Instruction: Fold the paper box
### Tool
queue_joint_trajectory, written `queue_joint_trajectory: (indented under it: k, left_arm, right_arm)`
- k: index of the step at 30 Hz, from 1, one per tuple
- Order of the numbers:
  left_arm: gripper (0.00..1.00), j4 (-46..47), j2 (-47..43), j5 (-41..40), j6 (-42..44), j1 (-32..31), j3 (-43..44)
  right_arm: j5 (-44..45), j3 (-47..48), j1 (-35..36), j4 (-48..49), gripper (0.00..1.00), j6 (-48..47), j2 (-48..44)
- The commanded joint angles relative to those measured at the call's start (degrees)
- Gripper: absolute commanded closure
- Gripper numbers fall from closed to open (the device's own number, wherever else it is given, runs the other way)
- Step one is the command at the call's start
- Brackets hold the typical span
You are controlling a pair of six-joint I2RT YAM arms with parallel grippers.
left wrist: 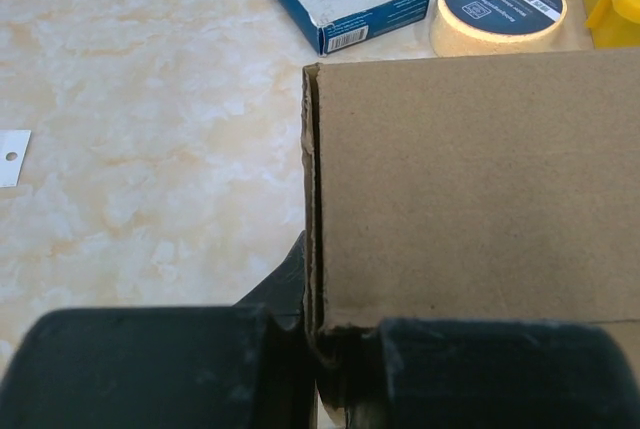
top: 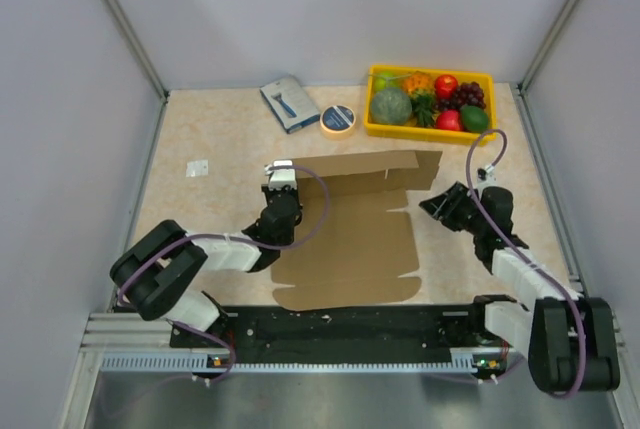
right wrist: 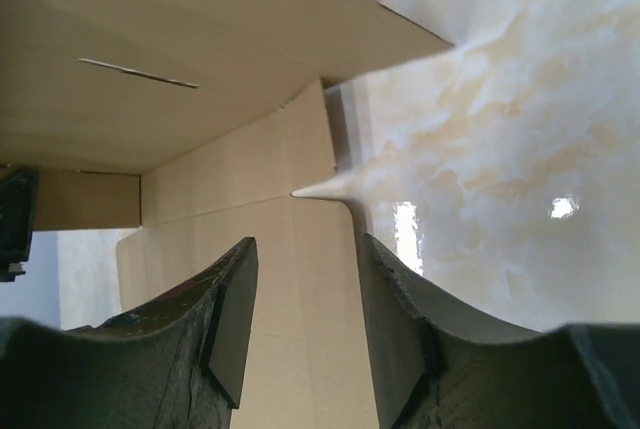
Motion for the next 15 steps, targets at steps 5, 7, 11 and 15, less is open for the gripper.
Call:
queue_joint_trajectory:
  k: [5,7,11,15]
  left_arm:
    - [1.00,2.9,-1.0,0.6,-3.7,-0.2,-2.1]
    - [1.00,2.7,-1.5,0.5,-3.8,-0.2,-2.5]
    - [1.00,2.2,-2.6,0.8,-4.6,-0.2,-3.2]
    - [1.00,1.3,-3.0,1.5,-5.2,-0.2,-3.3]
  right_arm:
    - [1.1,-2.7,3.3,28.8,0.50,6.8,14.9]
    - [2.1,-2.4,4.9,32.1,0.47,7.3,19.6]
    - [5.0,-2.3,5.6,38.3,0.46,8.1,27.1]
    - [7.2,-2.4,7.2,44.4,0.48,7.2,31.2]
